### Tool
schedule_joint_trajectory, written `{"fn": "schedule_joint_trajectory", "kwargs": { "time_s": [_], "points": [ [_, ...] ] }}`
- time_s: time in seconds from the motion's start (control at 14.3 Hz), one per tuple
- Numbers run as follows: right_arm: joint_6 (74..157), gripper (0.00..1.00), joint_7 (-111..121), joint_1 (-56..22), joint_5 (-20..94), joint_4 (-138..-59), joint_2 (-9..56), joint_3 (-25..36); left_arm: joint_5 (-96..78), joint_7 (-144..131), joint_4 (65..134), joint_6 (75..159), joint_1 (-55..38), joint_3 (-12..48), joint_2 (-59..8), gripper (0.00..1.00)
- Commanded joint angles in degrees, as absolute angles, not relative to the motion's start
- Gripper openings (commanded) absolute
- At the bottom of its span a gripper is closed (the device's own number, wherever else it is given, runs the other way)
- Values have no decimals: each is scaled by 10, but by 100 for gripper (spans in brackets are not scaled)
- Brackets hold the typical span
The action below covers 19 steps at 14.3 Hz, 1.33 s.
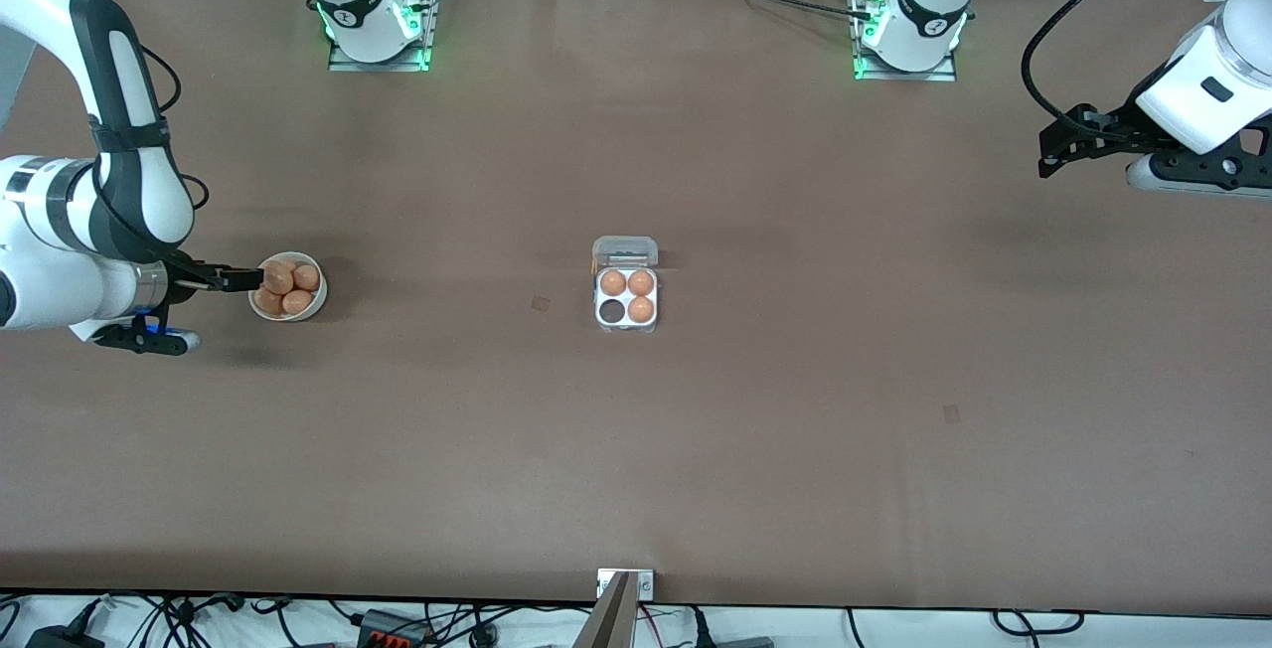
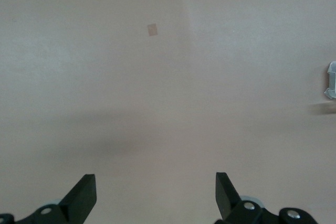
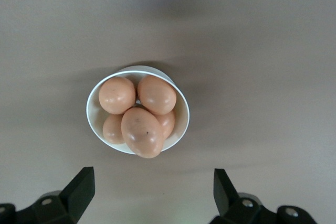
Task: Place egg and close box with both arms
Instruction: 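Lower the right gripper and grasp one brown egg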
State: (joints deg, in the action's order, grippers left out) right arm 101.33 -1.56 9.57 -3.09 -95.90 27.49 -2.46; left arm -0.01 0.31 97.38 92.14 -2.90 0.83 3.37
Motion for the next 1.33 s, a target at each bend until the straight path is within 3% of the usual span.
{"fn": "schedule_joint_trajectory", "kwargs": {
  "time_s": [0.0, 0.63, 1.05, 1.26],
  "points": [
    [1006, 100, -13, 101, -31, -951, 273, -32, 11, 5, 959, 910, -33, 8, 29, 100],
    [1017, 100, -5, 91, -18, -948, 285, -29, 11, 5, 960, 910, -32, 8, 29, 100],
    [1015, 100, -2, 94, -16, -948, 347, -30, 11, 5, 960, 910, -32, 8, 29, 100],
    [1011, 100, -2, 95, -15, -948, 349, -29, 11, 5, 959, 910, -32, 8, 29, 100]
  ]
}}
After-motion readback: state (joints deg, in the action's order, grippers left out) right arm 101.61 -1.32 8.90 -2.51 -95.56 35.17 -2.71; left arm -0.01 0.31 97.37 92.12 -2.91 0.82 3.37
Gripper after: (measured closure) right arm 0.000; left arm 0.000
